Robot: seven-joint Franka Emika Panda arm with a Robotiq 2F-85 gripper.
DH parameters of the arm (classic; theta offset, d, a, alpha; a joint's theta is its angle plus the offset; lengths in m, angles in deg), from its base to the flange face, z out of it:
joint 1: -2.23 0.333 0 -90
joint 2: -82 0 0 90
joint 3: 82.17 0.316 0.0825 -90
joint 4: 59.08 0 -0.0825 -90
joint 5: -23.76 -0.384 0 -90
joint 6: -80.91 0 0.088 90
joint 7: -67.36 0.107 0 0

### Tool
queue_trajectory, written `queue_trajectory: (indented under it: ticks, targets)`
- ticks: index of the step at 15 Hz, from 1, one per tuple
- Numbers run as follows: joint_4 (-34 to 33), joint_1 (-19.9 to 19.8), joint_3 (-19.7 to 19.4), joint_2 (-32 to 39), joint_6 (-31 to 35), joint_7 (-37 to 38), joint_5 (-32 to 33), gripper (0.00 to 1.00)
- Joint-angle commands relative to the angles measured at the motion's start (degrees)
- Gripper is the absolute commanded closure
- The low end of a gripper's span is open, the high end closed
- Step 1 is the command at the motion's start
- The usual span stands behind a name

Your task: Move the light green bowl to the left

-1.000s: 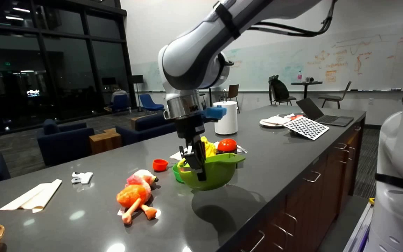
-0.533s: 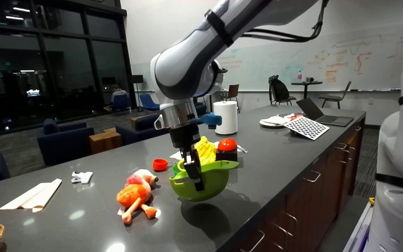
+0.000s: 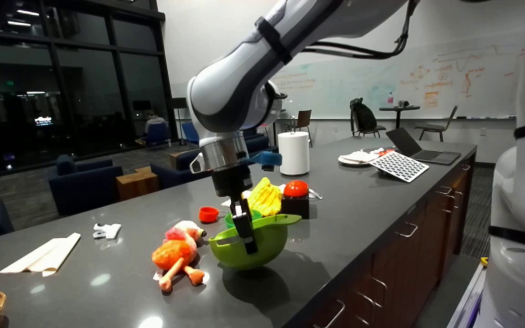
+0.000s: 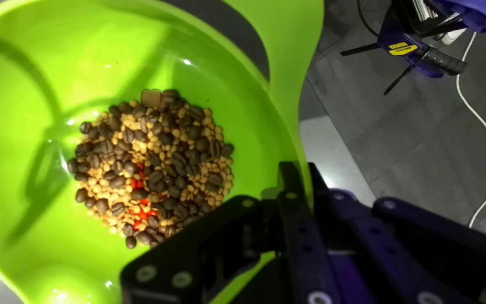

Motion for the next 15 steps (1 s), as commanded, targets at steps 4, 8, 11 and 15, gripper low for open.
queue_trajectory:
  ticks: [4,8,11,15]
  targets:
    - [-3.31,-0.5,0.38,2.62,-1.85,-4.65,-3.34,0.98]
    - [-3.89,-0.86,0.38,3.49,-1.82,-5.32,-3.5,0.98]
    - [-4.15,-1.13,0.32,3.72,-1.78,-5.19,-3.54,0.98]
    - [-4.62,-1.59,0.21,3.84,-2.18,-5.14,-3.81,0.98]
